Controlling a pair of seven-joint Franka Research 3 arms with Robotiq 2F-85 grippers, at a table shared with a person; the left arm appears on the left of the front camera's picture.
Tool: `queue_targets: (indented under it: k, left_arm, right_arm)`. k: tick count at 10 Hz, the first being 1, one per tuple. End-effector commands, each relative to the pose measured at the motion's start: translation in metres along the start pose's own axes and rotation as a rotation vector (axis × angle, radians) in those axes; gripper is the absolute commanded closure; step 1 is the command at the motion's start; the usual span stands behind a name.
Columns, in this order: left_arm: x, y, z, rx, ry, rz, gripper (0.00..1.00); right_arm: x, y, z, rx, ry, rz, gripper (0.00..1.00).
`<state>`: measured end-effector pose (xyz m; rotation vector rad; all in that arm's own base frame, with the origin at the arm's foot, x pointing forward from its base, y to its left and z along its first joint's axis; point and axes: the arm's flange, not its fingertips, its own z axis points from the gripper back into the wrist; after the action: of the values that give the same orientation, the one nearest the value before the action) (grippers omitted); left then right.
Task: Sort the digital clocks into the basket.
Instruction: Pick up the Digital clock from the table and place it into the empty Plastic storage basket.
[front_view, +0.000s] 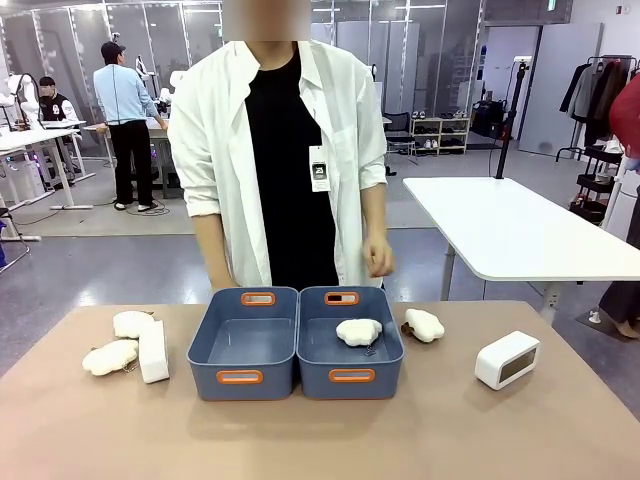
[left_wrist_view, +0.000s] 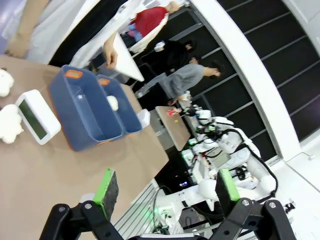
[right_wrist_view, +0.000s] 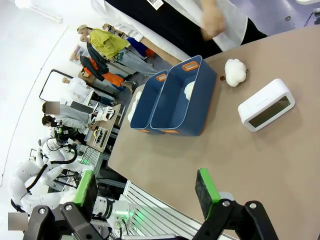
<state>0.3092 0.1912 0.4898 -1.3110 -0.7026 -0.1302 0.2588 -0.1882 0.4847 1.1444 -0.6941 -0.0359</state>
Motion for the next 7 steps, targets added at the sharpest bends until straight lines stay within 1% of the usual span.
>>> queue_targets:
  k: [1, 2, 3, 4, 5, 6, 7]
  left_arm:
    - [0.020, -0.046, -0.043, 0.277, 0.081, 0.068, 0.00]
    - [0.032, -0.060, -0.069, 0.466, 0.096, 0.088, 0.00]
    - [0.042, -0.070, -0.099, 0.639, 0.087, 0.112, 0.00]
    - [0.050, -0.077, -0.131, 0.759, 0.082, 0.124, 0.00]
    - [0.059, -0.078, -0.166, 0.868, 0.136, 0.145, 0.00]
    - [0.073, -0.072, -0.199, 0.962, 0.159, 0.141, 0.00]
    - [0.078, -0.062, -0.231, 1.060, 0.219, 0.171, 0.00]
  right_arm:
    - [0.000, 0.000, 0.002, 0.004, -0.001, 0.006, 0.00]
    - [0.000, 0.000, 0.002, 0.004, -0.001, 0.006, 0.00]
    - [0.000, 0.000, 0.002, 0.004, -0.001, 0.006, 0.00]
    - [0.000, 0.000, 0.002, 0.004, -0.001, 0.006, 0.00]
    - [0.000, 0.000, 0.002, 0.004, -0.001, 0.006, 0.00]
    - [0.000, 0.000, 0.002, 0.004, -0.001, 0.006, 0.00]
    - [0.000, 0.000, 0.002, 0.004, -0.001, 0.006, 0.00]
